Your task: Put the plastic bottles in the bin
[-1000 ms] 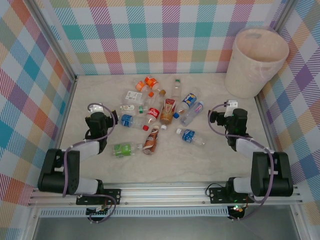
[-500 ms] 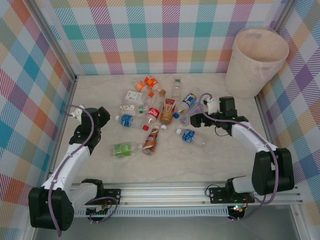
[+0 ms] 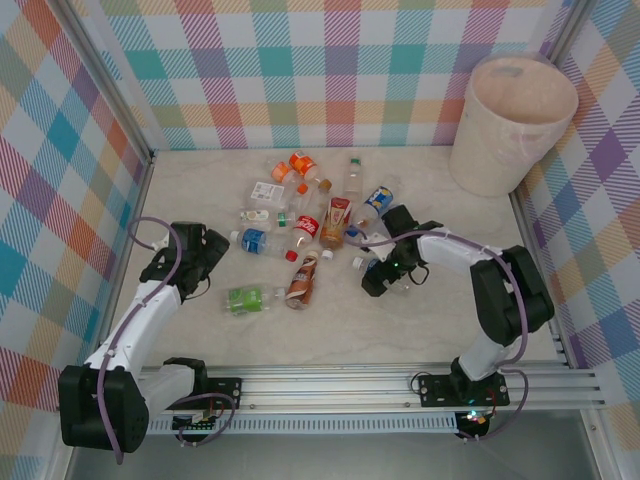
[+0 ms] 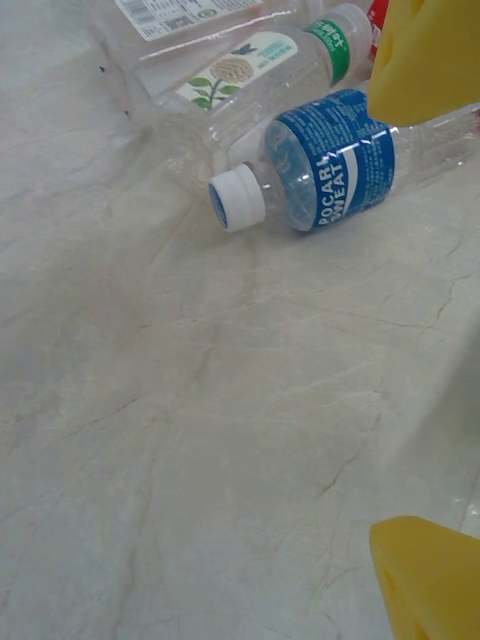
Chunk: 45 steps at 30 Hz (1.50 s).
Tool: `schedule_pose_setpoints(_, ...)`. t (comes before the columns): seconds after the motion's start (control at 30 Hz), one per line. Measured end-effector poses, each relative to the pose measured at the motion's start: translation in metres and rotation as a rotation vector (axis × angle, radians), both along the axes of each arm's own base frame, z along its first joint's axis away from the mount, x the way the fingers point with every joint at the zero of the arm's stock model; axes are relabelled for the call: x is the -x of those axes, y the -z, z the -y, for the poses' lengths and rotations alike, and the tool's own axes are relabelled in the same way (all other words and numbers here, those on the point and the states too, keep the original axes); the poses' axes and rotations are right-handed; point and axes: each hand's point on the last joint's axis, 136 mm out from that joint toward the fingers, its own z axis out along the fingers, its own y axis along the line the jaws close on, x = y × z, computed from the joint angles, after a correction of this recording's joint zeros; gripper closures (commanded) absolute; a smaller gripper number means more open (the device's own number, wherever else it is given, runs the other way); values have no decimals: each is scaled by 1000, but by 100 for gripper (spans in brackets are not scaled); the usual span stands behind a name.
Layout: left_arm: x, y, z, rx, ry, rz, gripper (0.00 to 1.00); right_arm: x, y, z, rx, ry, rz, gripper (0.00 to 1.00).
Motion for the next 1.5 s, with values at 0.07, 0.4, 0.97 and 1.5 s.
schedule_pose_setpoints(0.07, 1, 1, 1, 7, 1, -4, 0, 0, 4, -1, 27, -22, 6, 3)
schedule_pose_setpoints(0.4, 1, 1, 6, 36, 11, -7, 0, -11, 5, 0, 96, -75, 73, 42)
schedule_pose_setpoints(0.97, 3, -11, 18, 95, 46, -25, 0, -77, -151, 24, -327, 228, 468, 55)
schedule_pose_setpoints(1.5, 4, -11, 30, 146, 49, -28, 0, -201, -352, 184, -575, 863, 952, 43)
